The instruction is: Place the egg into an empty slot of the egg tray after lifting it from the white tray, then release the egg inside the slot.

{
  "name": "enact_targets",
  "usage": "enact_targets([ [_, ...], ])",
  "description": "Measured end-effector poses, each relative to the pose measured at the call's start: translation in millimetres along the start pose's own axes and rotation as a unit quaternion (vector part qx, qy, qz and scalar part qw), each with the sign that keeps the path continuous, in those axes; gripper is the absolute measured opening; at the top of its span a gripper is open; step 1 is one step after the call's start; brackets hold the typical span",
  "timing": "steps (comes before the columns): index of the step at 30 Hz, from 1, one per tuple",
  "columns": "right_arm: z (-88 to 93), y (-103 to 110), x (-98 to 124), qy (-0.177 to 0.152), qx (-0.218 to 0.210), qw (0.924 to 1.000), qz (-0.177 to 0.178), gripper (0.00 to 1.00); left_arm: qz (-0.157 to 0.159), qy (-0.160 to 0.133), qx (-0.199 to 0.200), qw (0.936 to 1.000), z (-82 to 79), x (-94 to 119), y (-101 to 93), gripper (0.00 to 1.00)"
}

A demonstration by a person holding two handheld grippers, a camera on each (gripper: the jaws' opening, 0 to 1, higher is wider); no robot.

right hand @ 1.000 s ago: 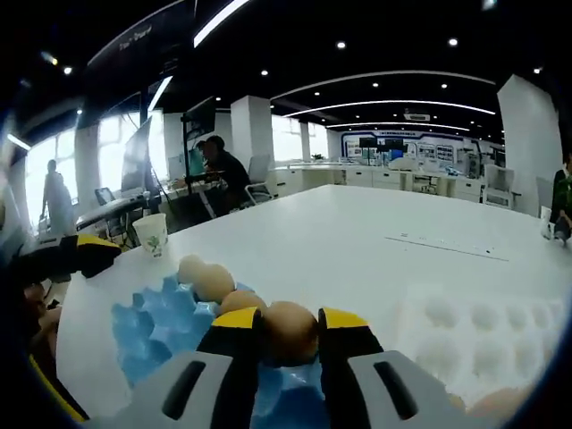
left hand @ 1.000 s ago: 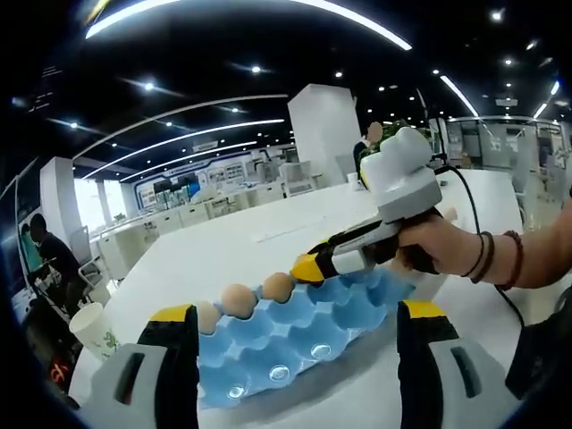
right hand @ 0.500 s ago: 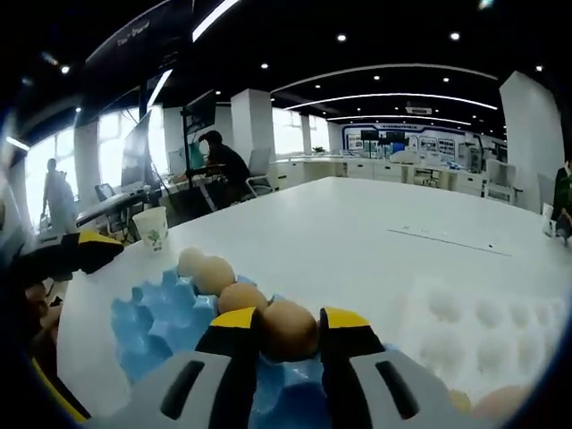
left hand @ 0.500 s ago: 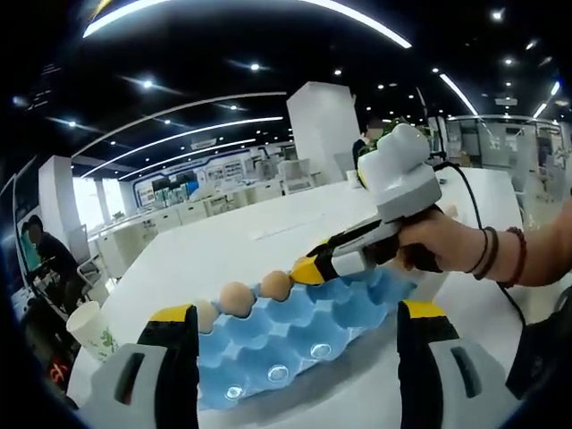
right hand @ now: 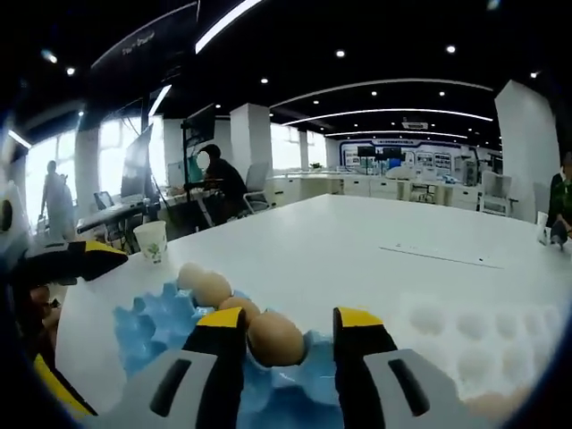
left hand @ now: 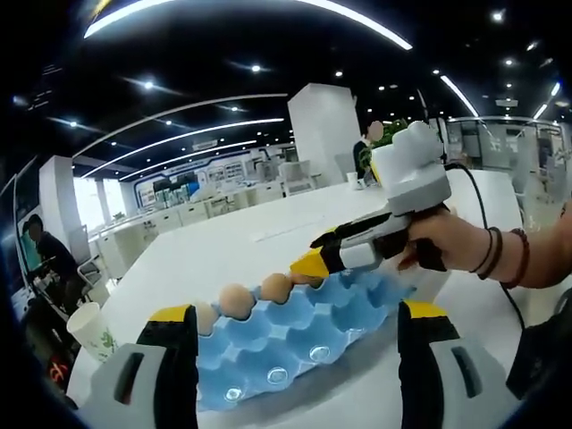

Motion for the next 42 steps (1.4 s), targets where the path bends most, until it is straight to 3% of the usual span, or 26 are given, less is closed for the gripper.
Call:
enact_targets([
  [10, -2.8, -28, 33, -0.018, 0.016, 0.9989, 0.041, 0.46, 0.003, -0.005, -0.001, 1.0000, -1.8, 0, -4.2, 0.95],
  [17, 9.6, -55, 56, -0.012, 0.018, 0.9973, 0.070, 0.49, 0.001, -0.008, 0.001, 1.0000, -2.7, 0, -4.6, 0.95],
  [26, 23.0, -94, 85, -0.001, 0.014, 0.9923, 0.123, 0.50, 0.001, -0.022, -0.009, 0.9997, -17.0, 2, -7.8, 0.95],
  [42, 46.9, -149, 119, 0.017, -0.008, 0.9827, 0.184, 0.52, -0.005, -0.020, -0.008, 0.9998, -17.8, -2, -6.8, 0.95],
])
Point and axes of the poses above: the point that each gripper's makers call its tool centre point, and the gripper's own axes: x roughly backward along the fingers, y roughly to its left, z roughly out of its underside, the point moved 2 cm from there along x, roughly backward along the fingers, and after that the axes turned 15 degrees about x, right-handed, at the moved point
